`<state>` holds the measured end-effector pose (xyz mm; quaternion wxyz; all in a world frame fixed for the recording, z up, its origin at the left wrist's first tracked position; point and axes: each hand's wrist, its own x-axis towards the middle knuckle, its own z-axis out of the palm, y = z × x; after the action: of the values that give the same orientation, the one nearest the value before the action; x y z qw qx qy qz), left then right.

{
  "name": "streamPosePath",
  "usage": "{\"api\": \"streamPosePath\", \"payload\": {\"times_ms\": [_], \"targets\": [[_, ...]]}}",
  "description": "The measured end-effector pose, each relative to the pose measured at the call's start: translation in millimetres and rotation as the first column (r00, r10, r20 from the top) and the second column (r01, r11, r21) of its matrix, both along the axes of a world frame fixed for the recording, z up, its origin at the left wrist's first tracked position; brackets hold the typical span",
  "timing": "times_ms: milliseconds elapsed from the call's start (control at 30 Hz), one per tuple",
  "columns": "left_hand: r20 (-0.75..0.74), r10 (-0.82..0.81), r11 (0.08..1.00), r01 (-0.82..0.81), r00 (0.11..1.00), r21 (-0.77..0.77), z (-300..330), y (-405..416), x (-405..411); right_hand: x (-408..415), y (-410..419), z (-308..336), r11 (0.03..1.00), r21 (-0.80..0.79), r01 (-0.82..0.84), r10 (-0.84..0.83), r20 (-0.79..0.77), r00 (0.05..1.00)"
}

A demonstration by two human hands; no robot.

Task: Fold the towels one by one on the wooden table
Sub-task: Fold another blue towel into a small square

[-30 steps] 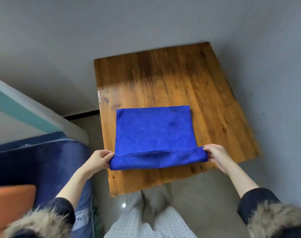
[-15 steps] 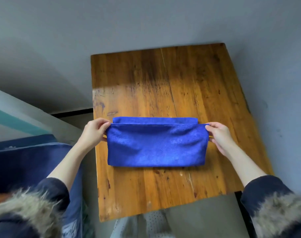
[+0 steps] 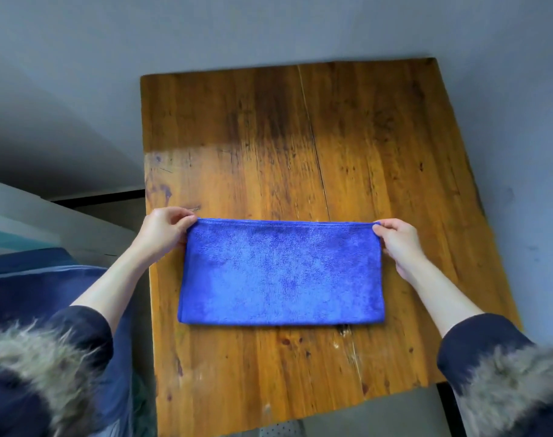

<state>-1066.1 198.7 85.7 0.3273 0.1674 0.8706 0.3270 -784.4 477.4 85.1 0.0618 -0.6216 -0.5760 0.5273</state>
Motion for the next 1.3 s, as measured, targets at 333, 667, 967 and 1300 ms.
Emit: {"api": "streamPosePath", "payload": {"times_ms": [333,667,967,1300], "targets": [[-0.631,-0.388,0.911,0.382,0.672,-0.153,-5.1,10.0,93.2,-0.7,-92.8,3.7,0.505,0.699,-0.506,0.421,0.313,0.851],[-0.545,-0.621,0.784,0.46,0.563,-0.418,-43.0,17.3,101.2,-8.8,-95.7,-41.2,0.294,0.475,-0.83,0.562,0.617,0.551],[-0.625,-0.485,0.865,0.441,0.611,-0.24,-34.6,-26.6,109.3,26.9,-97.0,-32.1,0.37,0.598,-0.711,0.476,0.535,0.698],[-0.581,-0.573,0.818,0.453,0.578,-0.355,-42.9,-42.0,126.0,46.1,-128.9,-39.9,0.449,0.476,-0.756,0.417,0.637,0.649]]}}
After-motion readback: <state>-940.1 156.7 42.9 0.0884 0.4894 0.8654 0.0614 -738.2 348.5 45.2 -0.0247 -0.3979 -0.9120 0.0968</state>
